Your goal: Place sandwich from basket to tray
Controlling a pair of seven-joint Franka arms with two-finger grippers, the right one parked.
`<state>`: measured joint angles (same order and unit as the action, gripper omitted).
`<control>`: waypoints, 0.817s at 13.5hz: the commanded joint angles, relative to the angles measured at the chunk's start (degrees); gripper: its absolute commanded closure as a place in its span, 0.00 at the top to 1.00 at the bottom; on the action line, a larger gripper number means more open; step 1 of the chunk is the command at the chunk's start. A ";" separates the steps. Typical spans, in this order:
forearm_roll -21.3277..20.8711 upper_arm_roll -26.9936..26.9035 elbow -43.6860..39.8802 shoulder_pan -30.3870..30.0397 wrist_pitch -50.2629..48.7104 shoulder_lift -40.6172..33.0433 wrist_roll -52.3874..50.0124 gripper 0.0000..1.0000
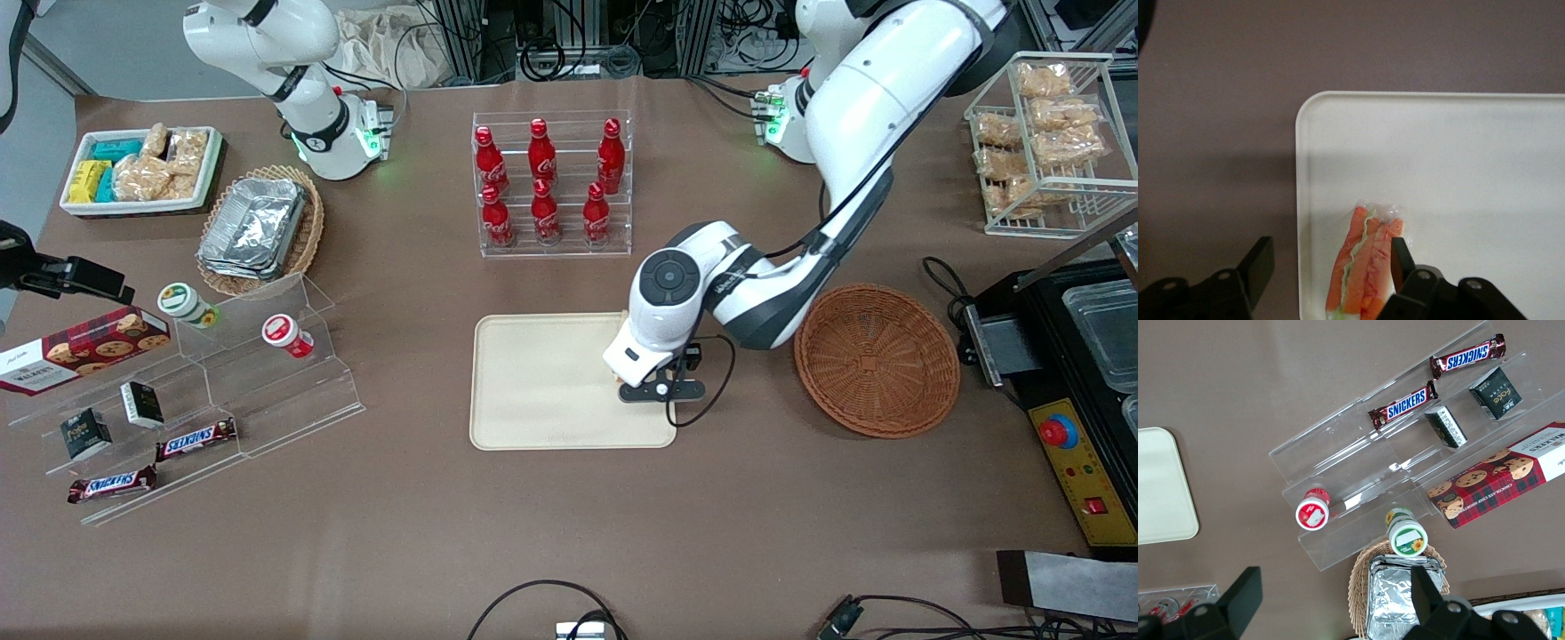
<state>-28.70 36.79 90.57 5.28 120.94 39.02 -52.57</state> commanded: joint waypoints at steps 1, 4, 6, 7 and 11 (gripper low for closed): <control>2.68 0.39 -2.84 -0.88 -4.82 -2.62 0.01 0.79; 4.61 0.39 -4.61 -2.99 -5.89 -4.56 0.45 0.80; 4.71 0.21 -4.88 -4.22 -6.94 -5.87 0.36 0.98; 4.62 0.21 -4.88 -4.75 -7.73 -6.66 0.36 1.00; 4.71 0.30 -8.38 -7.91 -11.86 -8.60 0.28 1.00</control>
<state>-24.86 36.81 84.02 -1.22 112.28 32.09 -52.48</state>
